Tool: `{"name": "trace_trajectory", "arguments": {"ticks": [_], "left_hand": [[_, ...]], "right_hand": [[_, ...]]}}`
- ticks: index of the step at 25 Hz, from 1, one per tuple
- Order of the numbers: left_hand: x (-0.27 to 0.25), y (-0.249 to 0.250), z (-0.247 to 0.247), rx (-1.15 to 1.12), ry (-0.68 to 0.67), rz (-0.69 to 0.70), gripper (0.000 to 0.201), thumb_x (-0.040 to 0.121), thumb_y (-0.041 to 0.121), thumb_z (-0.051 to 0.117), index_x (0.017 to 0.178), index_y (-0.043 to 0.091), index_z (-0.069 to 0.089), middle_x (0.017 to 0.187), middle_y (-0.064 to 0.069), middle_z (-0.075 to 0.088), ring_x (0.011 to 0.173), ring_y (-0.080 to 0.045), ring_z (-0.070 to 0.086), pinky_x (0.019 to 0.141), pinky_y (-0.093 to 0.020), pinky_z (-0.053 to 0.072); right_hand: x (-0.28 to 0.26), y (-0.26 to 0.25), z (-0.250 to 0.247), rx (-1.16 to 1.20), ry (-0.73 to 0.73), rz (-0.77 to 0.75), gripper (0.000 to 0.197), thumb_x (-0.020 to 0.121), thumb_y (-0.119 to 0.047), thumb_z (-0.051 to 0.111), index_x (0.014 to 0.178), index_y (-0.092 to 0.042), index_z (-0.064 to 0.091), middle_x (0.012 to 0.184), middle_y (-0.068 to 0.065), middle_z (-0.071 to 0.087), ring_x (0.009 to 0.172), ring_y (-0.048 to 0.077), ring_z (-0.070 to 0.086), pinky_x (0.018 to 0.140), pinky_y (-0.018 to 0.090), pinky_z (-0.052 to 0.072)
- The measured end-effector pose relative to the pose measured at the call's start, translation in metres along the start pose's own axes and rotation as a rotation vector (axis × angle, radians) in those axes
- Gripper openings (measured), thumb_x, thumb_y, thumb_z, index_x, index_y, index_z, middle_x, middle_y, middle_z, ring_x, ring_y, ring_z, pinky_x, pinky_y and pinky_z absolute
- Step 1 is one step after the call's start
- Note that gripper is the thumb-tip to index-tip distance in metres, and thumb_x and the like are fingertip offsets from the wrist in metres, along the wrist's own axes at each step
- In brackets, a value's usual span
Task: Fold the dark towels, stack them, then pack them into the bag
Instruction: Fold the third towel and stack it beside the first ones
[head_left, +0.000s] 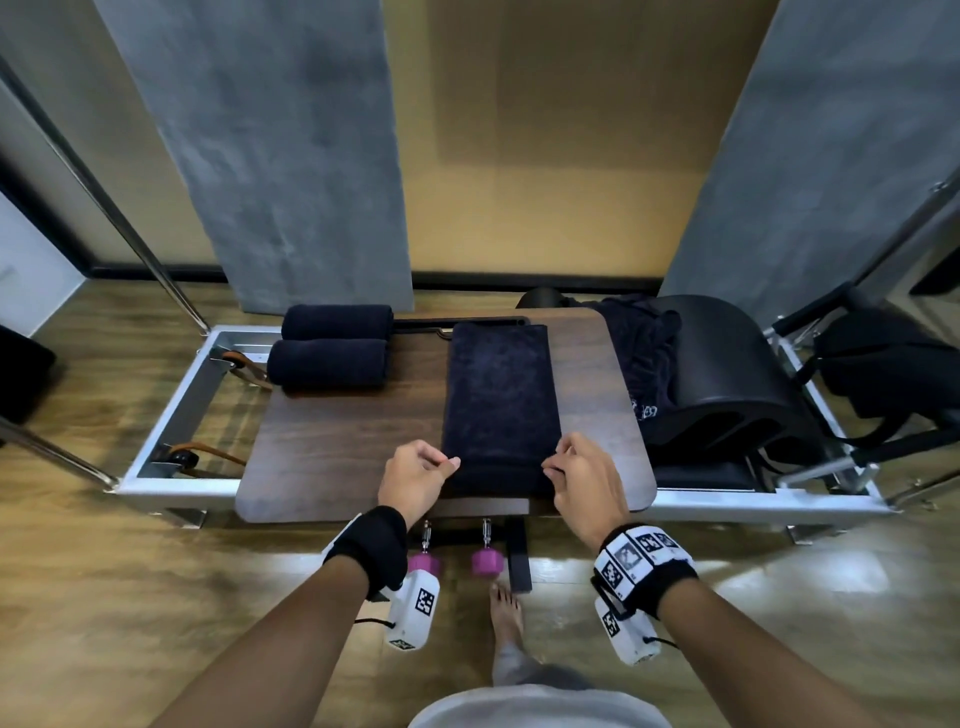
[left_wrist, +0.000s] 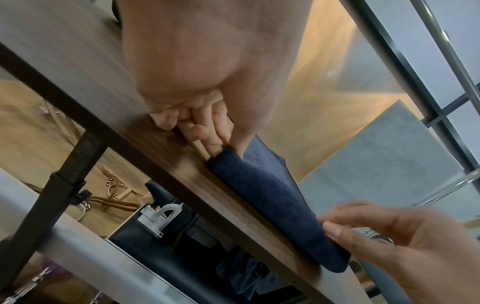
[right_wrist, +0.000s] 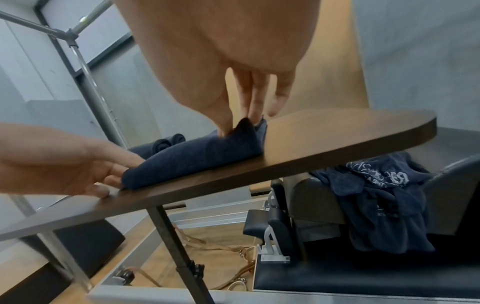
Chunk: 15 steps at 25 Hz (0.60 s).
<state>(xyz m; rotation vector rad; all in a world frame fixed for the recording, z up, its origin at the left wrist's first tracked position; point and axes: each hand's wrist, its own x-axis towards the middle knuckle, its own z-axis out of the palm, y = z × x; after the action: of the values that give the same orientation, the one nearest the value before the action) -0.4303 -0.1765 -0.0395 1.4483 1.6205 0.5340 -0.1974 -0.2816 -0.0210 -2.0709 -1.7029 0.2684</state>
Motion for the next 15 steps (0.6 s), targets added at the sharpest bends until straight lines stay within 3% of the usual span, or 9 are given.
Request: {"name": "trace_trajectory", "arguments": {"ticks": [3, 5, 9, 11, 13, 15], "left_hand": [[0.003, 0.004, 0.0, 0.022, -0.007, -0.016, 0.023, 0.084, 0.036, 0.087, 0.076, 0.024, 0.069, 0.073, 0.005, 0.068, 0.08, -0.019, 0.069, 0.082, -0.036, 0.056], [0.003, 0.006, 0.0, 0.04, -0.013, -0.023, 0.022, 0.085, 0.037, 0.086, 0.078, 0.024, 0.069, 0.075, 0.006, 0.068, 0.084, -0.021, 0.07, 0.084, -0.037, 0.057], [0.002, 0.01, 0.0, 0.062, -0.031, -0.031, 0.021, 0.087, 0.038, 0.084, 0.082, 0.024, 0.069, 0.078, 0.005, 0.067, 0.089, -0.024, 0.071, 0.086, -0.039, 0.058], [-0.003, 0.013, 0.0, 0.085, -0.026, -0.018, 0.022, 0.089, 0.04, 0.082, 0.085, 0.026, 0.066, 0.08, 0.006, 0.069, 0.09, -0.021, 0.07, 0.083, -0.038, 0.057], [-0.011, 0.015, 0.002, 0.198, 0.068, 0.136, 0.022, 0.091, 0.041, 0.08, 0.09, 0.03, 0.06, 0.084, 0.011, 0.066, 0.091, -0.014, 0.065, 0.076, -0.037, 0.055], [-0.018, 0.016, 0.006, 0.305, 0.194, 0.446, 0.02, 0.094, 0.039, 0.076, 0.096, 0.028, 0.06, 0.094, 0.013, 0.059, 0.096, -0.012, 0.054, 0.077, -0.032, 0.049]], "right_hand": [[-0.008, -0.006, 0.004, -0.068, 0.159, -0.241, 0.029, 0.077, 0.003, 0.077, 0.102, -0.012, 0.078, 0.106, -0.001, 0.061, 0.097, 0.021, 0.057, 0.079, 0.038, 0.051], [-0.012, -0.009, 0.01, -0.093, 0.128, -0.362, 0.037, 0.07, 0.003, 0.081, 0.105, -0.011, 0.078, 0.107, -0.001, 0.065, 0.1, 0.021, 0.06, 0.08, 0.037, 0.053], [-0.014, -0.01, 0.021, -0.131, 0.029, -0.362, 0.027, 0.08, -0.012, 0.087, 0.105, -0.009, 0.077, 0.104, 0.001, 0.069, 0.095, 0.022, 0.065, 0.079, 0.036, 0.057], [-0.009, -0.009, 0.022, -0.109, -0.01, -0.332, 0.028, 0.077, -0.003, 0.086, 0.103, -0.008, 0.077, 0.1, 0.002, 0.071, 0.09, 0.023, 0.066, 0.077, 0.036, 0.058], [0.003, -0.012, 0.019, -0.069, -0.078, -0.245, 0.026, 0.08, 0.005, 0.079, 0.103, -0.008, 0.078, 0.099, 0.003, 0.072, 0.092, 0.024, 0.066, 0.078, 0.035, 0.058], [0.019, -0.015, 0.014, -0.036, -0.174, -0.145, 0.026, 0.089, 0.003, 0.068, 0.111, -0.009, 0.076, 0.107, 0.004, 0.072, 0.104, 0.024, 0.064, 0.088, 0.035, 0.054]]}}
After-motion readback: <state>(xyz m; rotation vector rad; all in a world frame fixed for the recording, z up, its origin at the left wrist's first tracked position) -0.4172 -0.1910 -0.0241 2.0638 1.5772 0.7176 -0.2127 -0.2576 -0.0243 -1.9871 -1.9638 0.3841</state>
